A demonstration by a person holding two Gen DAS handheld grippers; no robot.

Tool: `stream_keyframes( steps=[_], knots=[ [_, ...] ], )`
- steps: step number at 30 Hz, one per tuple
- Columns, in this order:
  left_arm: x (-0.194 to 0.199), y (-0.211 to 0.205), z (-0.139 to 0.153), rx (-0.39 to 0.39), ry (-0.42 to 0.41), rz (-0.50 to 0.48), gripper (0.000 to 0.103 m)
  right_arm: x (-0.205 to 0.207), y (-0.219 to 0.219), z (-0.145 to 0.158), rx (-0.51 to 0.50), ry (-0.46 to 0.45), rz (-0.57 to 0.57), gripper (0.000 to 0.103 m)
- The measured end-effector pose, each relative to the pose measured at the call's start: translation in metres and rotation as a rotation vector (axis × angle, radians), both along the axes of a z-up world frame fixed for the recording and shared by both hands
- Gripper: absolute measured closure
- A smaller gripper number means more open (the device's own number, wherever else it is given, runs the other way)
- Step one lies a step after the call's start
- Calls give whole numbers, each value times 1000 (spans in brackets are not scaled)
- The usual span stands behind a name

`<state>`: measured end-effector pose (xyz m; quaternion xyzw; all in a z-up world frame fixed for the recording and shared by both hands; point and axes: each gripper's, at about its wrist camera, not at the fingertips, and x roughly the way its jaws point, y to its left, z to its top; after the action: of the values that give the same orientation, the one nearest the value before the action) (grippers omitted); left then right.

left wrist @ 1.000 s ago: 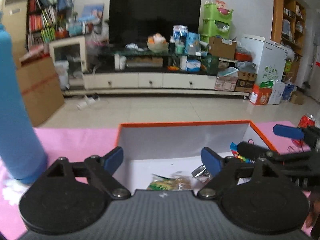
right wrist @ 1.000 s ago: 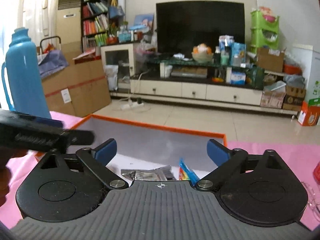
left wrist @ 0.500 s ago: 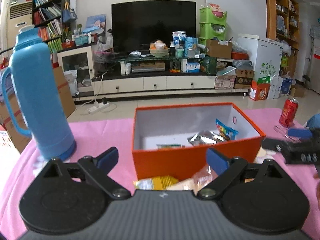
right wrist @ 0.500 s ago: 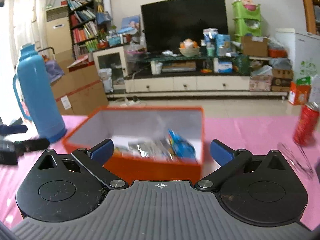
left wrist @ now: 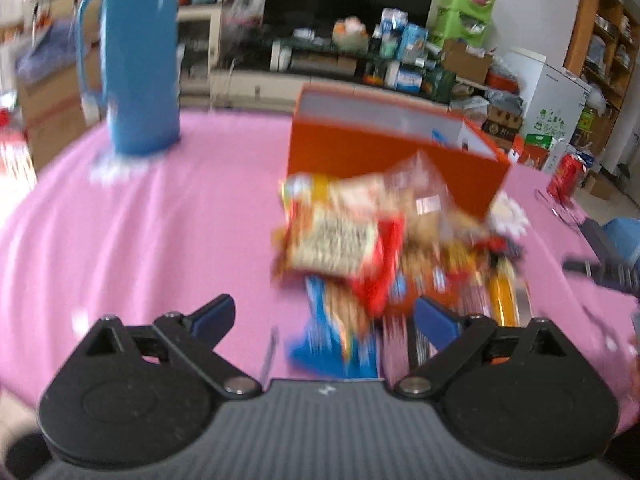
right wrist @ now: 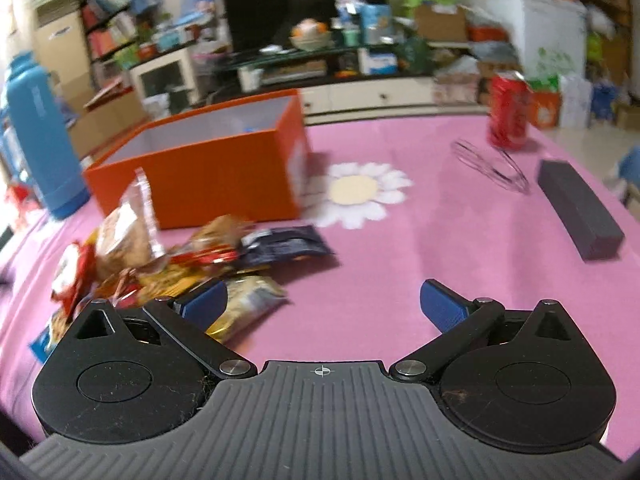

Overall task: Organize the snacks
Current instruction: 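Move both grippers back over the snack pile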

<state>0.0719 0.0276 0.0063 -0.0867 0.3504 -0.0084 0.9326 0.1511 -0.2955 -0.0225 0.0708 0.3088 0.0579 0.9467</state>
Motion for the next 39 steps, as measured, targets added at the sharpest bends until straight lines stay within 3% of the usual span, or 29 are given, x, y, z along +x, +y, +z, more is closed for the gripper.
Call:
stream_keyframes(
  steps=[2, 6, 11, 14, 16, 18, 19, 22, 24, 30, 33, 39],
  knots=[
    [-9, -5, -7, -12, 37, -34, 8, 5, -14, -2, 100, 29, -29, 20],
    [-12, -22, -3, 53, 4, -67, 8, 10, -32, -8, 303, 64, -39, 20],
    [16, -31, 6, 144, -35, -42, 8, 13, -38, -16, 351, 95, -69, 20],
    [46, -22, 12, 109, -20, 6, 6, 16, -42, -21, 402, 122, -82, 20],
    [66, -14, 11, -2, 20, 39, 5, 17, -41, -22, 412, 124, -80, 20],
    [83, -11, 5, -61, 50, 64, 5, 19, -37, -21, 389, 116, -72, 20],
    [89, -13, 3, -46, 51, 72, 5, 20, -35, -20, 371, 115, -67, 20],
    [105, -24, -3, 143, 41, 87, 5, 25, -28, -23, 354, 136, -42, 20],
    [107, -27, -7, 220, 25, 57, 5, 27, -28, -26, 367, 152, -29, 20],
    [105, -8, -23, 214, 52, -22, 7, 32, -22, -28, 352, 161, -14, 20],
    [98, 14, -23, 187, 67, 11, 7, 34, -16, -29, 342, 174, 6, 20],
    [82, 54, -34, 264, 162, 106, 12, 37, -10, -32, 316, 197, 17, 20]
  ],
)
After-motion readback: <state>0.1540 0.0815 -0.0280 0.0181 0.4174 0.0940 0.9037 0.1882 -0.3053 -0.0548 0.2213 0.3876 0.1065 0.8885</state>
